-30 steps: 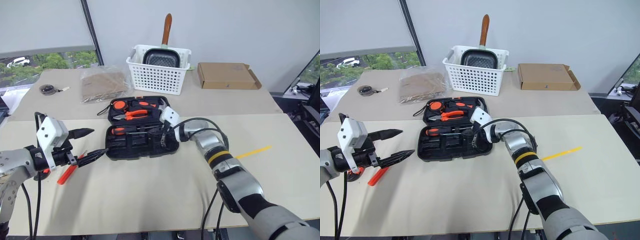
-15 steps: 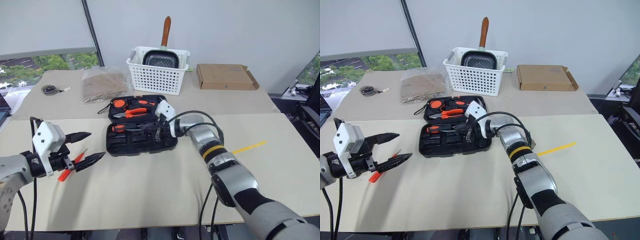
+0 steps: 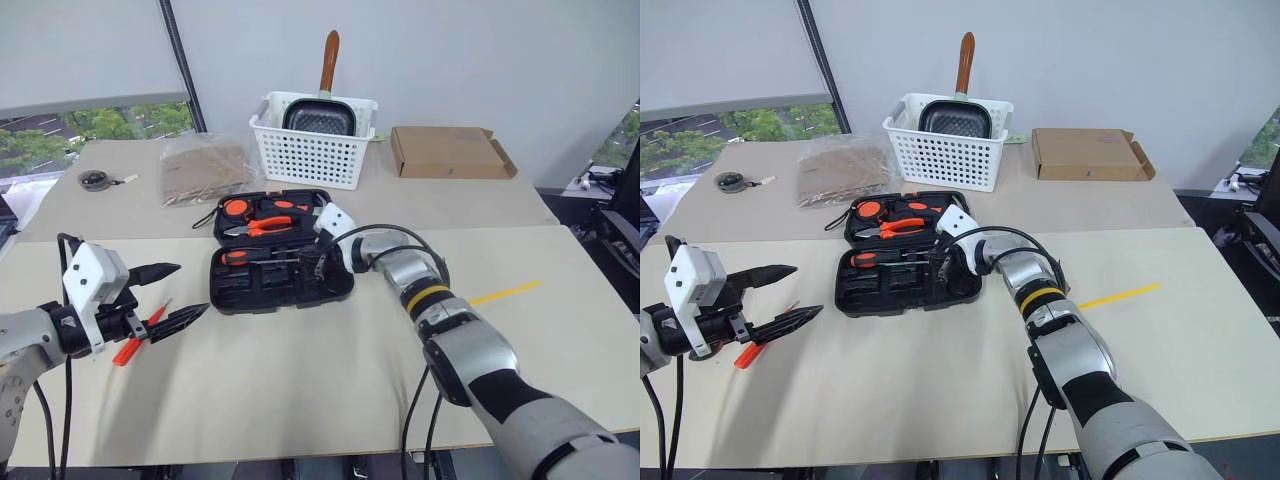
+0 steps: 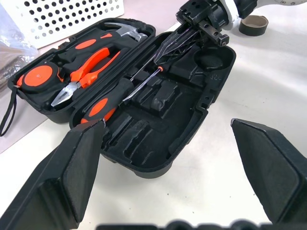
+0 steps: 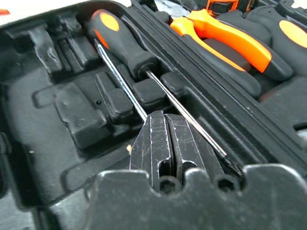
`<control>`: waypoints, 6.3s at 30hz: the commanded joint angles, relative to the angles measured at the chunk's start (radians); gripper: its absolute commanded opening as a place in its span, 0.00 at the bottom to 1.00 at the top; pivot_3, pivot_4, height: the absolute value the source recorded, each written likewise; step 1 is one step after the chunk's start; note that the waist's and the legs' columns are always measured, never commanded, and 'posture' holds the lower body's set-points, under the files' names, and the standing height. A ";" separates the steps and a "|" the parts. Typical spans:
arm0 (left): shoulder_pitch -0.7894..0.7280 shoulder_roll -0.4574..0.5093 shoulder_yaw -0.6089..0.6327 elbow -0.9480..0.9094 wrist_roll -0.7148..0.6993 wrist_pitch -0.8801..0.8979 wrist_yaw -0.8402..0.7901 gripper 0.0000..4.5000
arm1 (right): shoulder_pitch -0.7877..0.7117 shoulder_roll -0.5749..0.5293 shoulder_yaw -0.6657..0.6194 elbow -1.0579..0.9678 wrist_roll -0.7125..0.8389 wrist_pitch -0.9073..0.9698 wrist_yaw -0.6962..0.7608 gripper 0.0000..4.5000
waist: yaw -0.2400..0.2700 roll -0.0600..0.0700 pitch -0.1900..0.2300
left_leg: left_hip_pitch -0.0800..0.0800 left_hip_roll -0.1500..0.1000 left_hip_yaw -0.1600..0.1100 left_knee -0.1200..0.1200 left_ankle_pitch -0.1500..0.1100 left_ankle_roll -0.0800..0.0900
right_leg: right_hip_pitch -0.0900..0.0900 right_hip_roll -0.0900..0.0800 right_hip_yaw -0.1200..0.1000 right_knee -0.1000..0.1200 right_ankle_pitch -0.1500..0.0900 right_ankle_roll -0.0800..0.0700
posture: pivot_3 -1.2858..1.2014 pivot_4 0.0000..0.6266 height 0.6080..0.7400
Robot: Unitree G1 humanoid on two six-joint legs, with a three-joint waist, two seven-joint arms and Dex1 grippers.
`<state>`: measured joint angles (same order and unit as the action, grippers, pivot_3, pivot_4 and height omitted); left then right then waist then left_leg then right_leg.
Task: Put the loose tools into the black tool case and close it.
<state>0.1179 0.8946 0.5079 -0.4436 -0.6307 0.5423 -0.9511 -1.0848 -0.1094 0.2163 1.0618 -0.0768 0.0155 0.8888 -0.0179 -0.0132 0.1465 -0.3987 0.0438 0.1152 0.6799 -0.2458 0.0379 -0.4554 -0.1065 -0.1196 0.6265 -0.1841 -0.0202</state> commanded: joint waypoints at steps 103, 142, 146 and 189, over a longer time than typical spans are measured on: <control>-1.097 -0.252 -0.784 1.419 0.730 -0.777 -0.482 0.10 | 0.620 -0.555 -0.250 -1.141 0.516 0.303 0.306 1.00 | 0.025 -0.005 0.001 | -0.007 -0.001 0.005 0.005 -0.005 0.015 | -0.001 0.000 -0.002 -0.010 0.003 -0.002 | 0.52 0.24 0.70; -0.602 -0.590 -0.475 0.427 0.541 -0.025 0.386 0.01 | 0.649 -0.513 -0.240 -1.131 0.529 0.250 0.286 1.00 | 0.030 -0.006 0.001 | -0.005 0.000 0.002 0.016 -0.005 0.016 | 0.003 -0.001 0.001 0.000 0.004 0.001 | 0.52 0.24 0.70; -0.543 -0.626 -0.486 0.366 0.548 0.046 0.481 0.01 | 0.656 -0.510 -0.252 -1.137 0.547 0.260 0.281 1.00 | 0.030 -0.006 0.001 | 0.001 0.000 0.001 0.016 -0.005 0.016 | 0.011 -0.002 0.000 -0.001 0.004 0.001 | 0.52 0.24 0.70; -0.436 -0.626 -0.490 0.475 0.552 0.233 0.740 0.01 | 0.638 -0.518 -0.235 -1.137 0.533 0.250 0.277 1.00 | 0.029 0.003 -0.005 | 0.011 0.001 0.000 0.013 -0.012 0.009 | 0.018 -0.006 -0.001 -0.003 0.003 0.001 | 0.52 0.24 0.70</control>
<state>-0.3817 0.2621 0.0101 -0.0495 -0.1041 0.7019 -0.2391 -0.4208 -0.6279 -0.0093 -0.0435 0.4513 0.2886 1.1737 0.0108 -0.0101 0.1417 -0.3873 0.0450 0.1154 0.6930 -0.2574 0.0464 -0.4374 -0.1121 -0.1209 0.6237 -0.1808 -0.0192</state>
